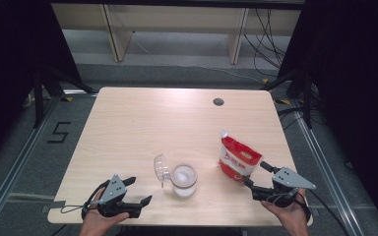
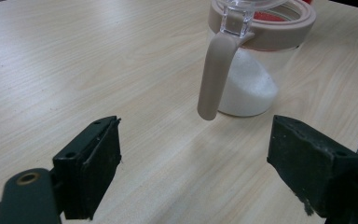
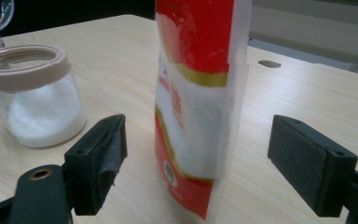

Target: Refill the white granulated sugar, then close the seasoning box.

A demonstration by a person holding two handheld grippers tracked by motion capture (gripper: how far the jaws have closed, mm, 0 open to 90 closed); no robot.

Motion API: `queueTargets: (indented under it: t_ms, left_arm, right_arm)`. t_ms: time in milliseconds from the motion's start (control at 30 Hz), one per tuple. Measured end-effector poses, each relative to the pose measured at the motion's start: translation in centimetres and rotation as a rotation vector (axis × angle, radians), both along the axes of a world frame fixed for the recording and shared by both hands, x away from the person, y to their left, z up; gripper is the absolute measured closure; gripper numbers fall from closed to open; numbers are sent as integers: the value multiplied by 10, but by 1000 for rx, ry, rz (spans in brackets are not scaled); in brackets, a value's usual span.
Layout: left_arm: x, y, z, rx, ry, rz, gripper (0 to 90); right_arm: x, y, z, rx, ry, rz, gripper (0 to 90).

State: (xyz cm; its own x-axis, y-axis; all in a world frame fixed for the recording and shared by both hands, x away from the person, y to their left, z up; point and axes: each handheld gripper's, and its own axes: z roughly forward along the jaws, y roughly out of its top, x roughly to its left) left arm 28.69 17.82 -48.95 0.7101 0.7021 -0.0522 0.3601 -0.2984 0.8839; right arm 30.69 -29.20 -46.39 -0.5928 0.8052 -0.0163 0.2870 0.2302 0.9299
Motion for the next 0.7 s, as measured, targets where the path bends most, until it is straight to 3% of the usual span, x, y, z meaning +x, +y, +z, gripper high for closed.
queueTargets:
  t_ms: [100,200,233,433,467,533,567,600,633,700]
  left_arm:
    - [-1,-1,1,-11,0,-1,166]
    - [0,-2,1,-16,3,-2,166]
    - [0,-2,0,-13,1,-2,166]
    - [0,-1,1,-14,-4,-6,166]
    - [-1,-1,1,-19,-5,-1,166]
    - [-1,-1,1,-12,-5,3,166]
    - [-1,-1,1,-4,-1,2,166]
    - [-1,-1,2,4,-5,2,166]
    - [-2,-1,2,-4,4,8,166]
    - [-1,-1,2,-1,3,9,166]
  right_arm:
    - [-4,-1,-1,6,11,-8,206]
    - [-7,-3,-2,-23,-7,-7,203]
    - [-10,-2,-2,-6,23,-14,203]
    - [-19,-3,-5,-2,43,-29,197]
    - [-17,-4,-6,-21,14,-14,197]
    - [-20,-3,-6,-26,21,-17,202]
    - [-22,-2,-6,-11,55,-14,205]
    - [-23,-2,-7,-23,31,-21,205]
    - [-27,-1,-7,-4,78,-38,205]
    - [-25,-2,-9,-16,52,-13,208]
